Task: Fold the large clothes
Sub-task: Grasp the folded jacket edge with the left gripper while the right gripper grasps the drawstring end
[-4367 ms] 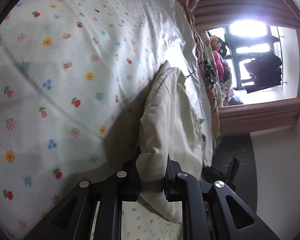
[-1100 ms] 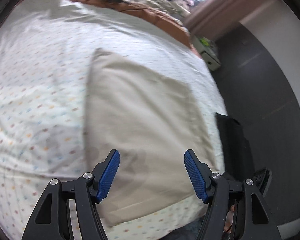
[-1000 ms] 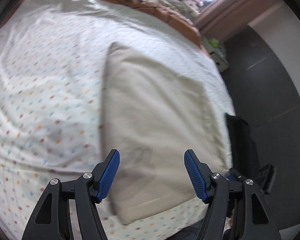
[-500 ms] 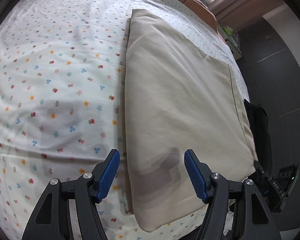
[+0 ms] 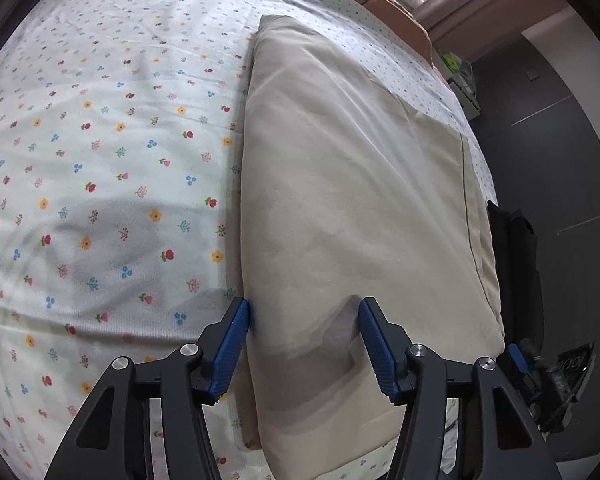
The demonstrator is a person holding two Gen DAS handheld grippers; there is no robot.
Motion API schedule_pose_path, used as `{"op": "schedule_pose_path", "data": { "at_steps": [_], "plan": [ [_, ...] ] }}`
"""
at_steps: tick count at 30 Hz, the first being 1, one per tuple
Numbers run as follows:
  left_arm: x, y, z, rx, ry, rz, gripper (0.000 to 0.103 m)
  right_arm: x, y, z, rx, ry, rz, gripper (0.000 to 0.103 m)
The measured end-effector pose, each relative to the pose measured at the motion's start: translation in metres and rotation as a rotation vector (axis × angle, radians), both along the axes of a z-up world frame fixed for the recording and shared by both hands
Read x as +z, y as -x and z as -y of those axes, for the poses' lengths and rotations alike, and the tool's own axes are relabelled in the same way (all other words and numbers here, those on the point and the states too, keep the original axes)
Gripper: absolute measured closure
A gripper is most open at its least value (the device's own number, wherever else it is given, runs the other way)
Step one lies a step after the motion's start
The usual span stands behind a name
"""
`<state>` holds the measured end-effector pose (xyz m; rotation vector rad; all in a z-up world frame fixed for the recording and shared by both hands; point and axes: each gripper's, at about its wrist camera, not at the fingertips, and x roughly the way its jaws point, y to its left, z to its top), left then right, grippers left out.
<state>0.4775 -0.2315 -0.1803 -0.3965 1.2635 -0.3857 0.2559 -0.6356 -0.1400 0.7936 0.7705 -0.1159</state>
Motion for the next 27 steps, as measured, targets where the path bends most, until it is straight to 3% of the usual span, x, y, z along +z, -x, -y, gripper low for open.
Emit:
{"op": "schedule_pose_path", "data": {
  "at_steps": [1, 6, 8, 10, 11, 13, 17, 24, 27],
  "plan": [
    [0.000, 0.000, 0.001, 0.000, -0.003, 0.001, 0.045, 0.001, -0.005, -0.003, 0.010, 0.011, 0.001, 0.026],
    [0.001, -0.001, 0.000, 0.002, -0.008, -0.005, 0.047, -0.010, -0.047, -0.035, 0.126, 0.041, -0.045, 0.026],
    [0.001, -0.002, 0.001, 0.001, -0.009, -0.005, 0.047, -0.017, -0.060, -0.047, 0.156, 0.049, -0.066, 0.034],
    [0.001, -0.002, 0.001, 0.004, -0.009, -0.006, 0.048, -0.016, -0.067, -0.058, 0.151, 0.113, -0.075, 0.078],
    [0.001, -0.003, 0.001, 0.004, -0.008, -0.006, 0.048, -0.014, -0.067, -0.060, 0.136, 0.158, -0.086, 0.087],
    [0.001, -0.003, 0.002, 0.003, -0.010, -0.005, 0.049, -0.015, -0.064, -0.054, 0.120, 0.120, -0.068, 0.094],
    [0.004, -0.004, 0.006, -0.017, -0.019, 0.003, 0.055, -0.022, -0.049, -0.041, 0.095, 0.068, -0.053, 0.097],
    [0.005, -0.008, 0.010, -0.043, -0.012, 0.006, 0.058, -0.029, -0.025, -0.042, 0.071, 0.080, -0.076, 0.098],
    [0.004, -0.013, 0.005, -0.037, -0.003, 0.001, 0.058, -0.028, -0.028, -0.041, 0.086, 0.066, -0.098, 0.092]
  ]
}}
